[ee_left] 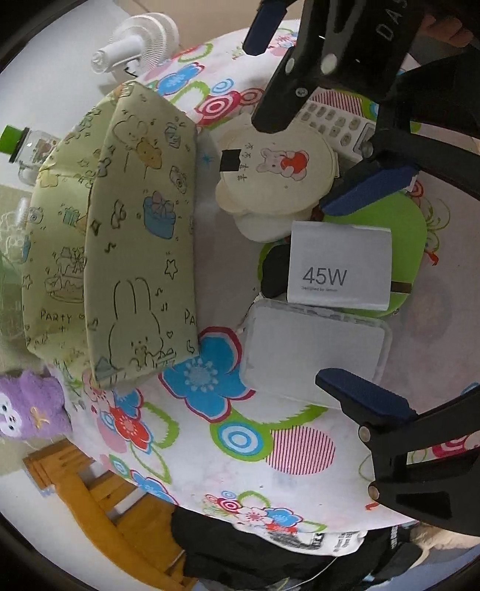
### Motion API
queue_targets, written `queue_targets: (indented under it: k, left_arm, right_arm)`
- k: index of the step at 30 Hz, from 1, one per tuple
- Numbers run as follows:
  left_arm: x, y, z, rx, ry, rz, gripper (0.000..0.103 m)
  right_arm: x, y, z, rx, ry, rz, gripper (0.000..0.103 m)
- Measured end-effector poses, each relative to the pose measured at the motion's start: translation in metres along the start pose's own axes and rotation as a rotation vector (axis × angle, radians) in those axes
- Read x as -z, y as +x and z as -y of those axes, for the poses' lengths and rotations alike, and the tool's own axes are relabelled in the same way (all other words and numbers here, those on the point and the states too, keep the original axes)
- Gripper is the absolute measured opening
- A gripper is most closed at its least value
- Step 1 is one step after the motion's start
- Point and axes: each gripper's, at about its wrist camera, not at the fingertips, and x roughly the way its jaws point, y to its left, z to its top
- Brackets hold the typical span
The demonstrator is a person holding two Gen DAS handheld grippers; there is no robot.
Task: Organize rigid objects
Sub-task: 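Lower the left tool to the white charger while the right tool approaches the bunny compact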
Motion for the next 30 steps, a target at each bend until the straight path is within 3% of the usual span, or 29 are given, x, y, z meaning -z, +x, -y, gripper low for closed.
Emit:
queue_targets:
  k: [5,16,20,25,30]
  left_arm:
    - [0.002,-0.004,0.009,0.020,0.008,-0.013,0.075]
    - [0.006,-0.006,0.014,0.039,0.000,0.012,0.073]
    - [0.004,-0.006,0.014,-0.007,0.019,0.029,0.061]
    - [0.008,-0.010,0.013,0.024,0.018,0.016,0.048]
    - [0.013,-0.011,0.018,0.049,0.003,0.008,0.048]
  right_arm:
    - [0.000,0.005,-0.001,-0.008,0.001,-0.017,0.100]
    - [0.001,0.012,-0.006,-0.021,-0.014,-0.034,0.100]
    - [0.002,0.015,-0.008,-0.025,-0.011,-0.044,0.100]
    - [0.003,0.017,-0.012,-0.030,-0.014,-0.047,0.100]
    - [0.006,0.021,-0.015,-0.044,-0.020,-0.052,0.100]
